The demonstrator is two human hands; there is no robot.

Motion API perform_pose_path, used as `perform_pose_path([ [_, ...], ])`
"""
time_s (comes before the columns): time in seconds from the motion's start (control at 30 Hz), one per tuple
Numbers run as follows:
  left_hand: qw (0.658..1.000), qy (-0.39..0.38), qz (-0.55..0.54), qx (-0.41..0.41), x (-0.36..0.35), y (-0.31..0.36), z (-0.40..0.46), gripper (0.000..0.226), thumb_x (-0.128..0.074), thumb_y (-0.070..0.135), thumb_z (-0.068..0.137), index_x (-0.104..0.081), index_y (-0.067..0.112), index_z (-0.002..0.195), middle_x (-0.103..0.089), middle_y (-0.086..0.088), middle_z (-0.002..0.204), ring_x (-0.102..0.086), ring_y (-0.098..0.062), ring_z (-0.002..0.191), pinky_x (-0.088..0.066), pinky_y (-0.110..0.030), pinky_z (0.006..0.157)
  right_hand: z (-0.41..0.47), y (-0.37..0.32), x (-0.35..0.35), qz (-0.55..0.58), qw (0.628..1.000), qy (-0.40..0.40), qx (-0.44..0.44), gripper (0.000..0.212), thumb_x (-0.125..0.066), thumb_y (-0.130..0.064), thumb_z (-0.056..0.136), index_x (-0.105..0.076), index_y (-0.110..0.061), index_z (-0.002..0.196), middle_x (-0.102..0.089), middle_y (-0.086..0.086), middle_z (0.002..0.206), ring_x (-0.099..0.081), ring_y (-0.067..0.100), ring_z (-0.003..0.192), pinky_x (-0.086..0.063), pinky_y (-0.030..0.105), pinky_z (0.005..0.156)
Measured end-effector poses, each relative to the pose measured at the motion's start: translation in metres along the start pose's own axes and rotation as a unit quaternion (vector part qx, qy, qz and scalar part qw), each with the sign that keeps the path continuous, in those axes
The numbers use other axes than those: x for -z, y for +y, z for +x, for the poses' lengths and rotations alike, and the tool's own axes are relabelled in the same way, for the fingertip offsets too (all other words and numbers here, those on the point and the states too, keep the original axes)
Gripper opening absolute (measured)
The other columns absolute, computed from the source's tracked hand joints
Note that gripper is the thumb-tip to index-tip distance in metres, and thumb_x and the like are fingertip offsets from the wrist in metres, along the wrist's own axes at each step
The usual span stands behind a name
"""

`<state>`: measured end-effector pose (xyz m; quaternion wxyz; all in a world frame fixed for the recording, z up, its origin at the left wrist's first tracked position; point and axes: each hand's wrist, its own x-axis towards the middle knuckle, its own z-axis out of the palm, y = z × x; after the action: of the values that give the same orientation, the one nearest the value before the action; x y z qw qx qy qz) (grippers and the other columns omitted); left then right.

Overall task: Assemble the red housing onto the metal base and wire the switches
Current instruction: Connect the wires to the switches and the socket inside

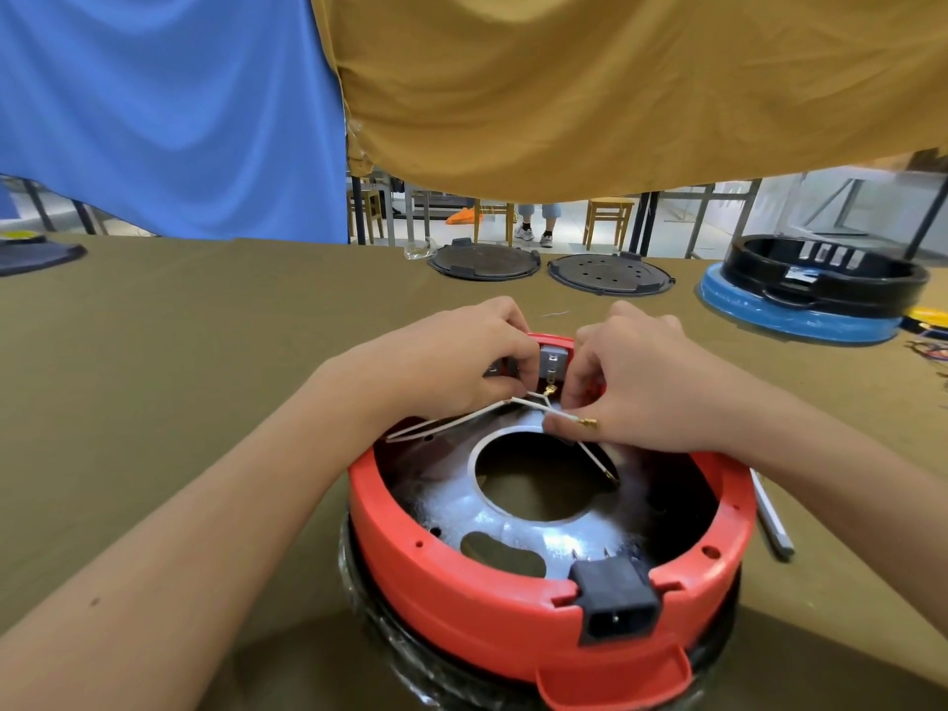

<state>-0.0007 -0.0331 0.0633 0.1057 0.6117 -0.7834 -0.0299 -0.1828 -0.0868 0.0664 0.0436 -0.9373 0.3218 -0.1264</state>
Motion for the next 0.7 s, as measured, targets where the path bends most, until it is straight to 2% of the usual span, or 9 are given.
perform_pose_path([
  [0.13,1.000,-0.001,0.000,-0.003,-0.0001,-0.0003,0.0003,0.004,-0.063,0.031,0.094,-0.066,0.031,0.097,-0.045,0.007,0.123,-0.053,-0.012,0.097,-0.045,-0.034,0.090,-0.0002,0.0007,0.0034,0.054,0.998,-0.002,0.013,0.026,-0.075,-0.045,0.078,-0.070,-0.029,0.058,-0.065,-0.007,0.068,-0.049,0.002,0.077,-0.033,0.035,0.079],
  [0.3,1.000,0.000,-0.006,-0.007,0.0001,0.0008,0.0002,0.010,-0.063,0.030,0.094,-0.059,0.037,0.088,-0.046,0.007,0.122,-0.052,-0.011,0.095,-0.044,-0.029,0.087,-0.0008,-0.0007,0.0055,0.104,0.995,-0.004,0.012,0.031,-0.073,-0.040,0.084,-0.067,-0.029,0.056,-0.064,-0.004,0.067,-0.054,0.002,0.065,-0.039,0.034,0.077],
  [0.4,1.000,0.001,-0.010,-0.007,0.0006,0.0003,0.0000,0.013,-0.064,0.030,0.094,-0.057,0.038,0.086,-0.045,0.007,0.121,-0.051,-0.010,0.092,-0.044,-0.029,0.085,-0.0009,-0.0016,0.0057,0.104,0.995,-0.002,0.005,0.032,-0.072,-0.038,0.086,-0.068,-0.029,0.056,-0.064,-0.002,0.063,-0.054,0.007,0.067,-0.039,0.033,0.076],
  [0.5,1.000,0.001,-0.009,-0.006,-0.0004,-0.0001,0.0003,0.006,-0.064,0.030,0.094,-0.063,0.035,0.090,-0.046,0.007,0.122,-0.053,-0.012,0.096,-0.044,-0.032,0.087,-0.0005,-0.0010,0.0032,0.072,0.997,0.008,0.000,0.023,-0.074,-0.037,0.081,-0.069,-0.029,0.060,-0.059,-0.004,0.070,-0.046,0.009,0.076,-0.035,0.032,0.077],
  [0.6,1.000,0.001,-0.010,-0.004,-0.0005,-0.0005,0.0004,0.002,-0.064,0.031,0.094,-0.065,0.032,0.094,-0.046,0.006,0.122,-0.053,-0.011,0.095,-0.044,-0.031,0.087,-0.0009,-0.0007,0.0007,0.027,1.000,0.012,-0.006,0.019,-0.075,-0.042,0.078,-0.071,-0.029,0.065,-0.052,-0.011,0.073,-0.035,0.013,0.093,-0.031,0.033,0.080],
  [0.7,1.000,-0.003,-0.005,-0.002,-0.0005,-0.0004,0.0000,0.003,-0.064,0.031,0.094,-0.065,0.034,0.094,-0.045,0.007,0.123,-0.053,-0.012,0.097,-0.045,-0.033,0.088,-0.0006,0.0007,0.0000,0.025,0.999,0.021,-0.013,0.020,-0.076,-0.048,0.075,-0.072,-0.031,0.066,-0.050,-0.013,0.071,-0.035,0.014,0.095,-0.034,0.035,0.082],
])
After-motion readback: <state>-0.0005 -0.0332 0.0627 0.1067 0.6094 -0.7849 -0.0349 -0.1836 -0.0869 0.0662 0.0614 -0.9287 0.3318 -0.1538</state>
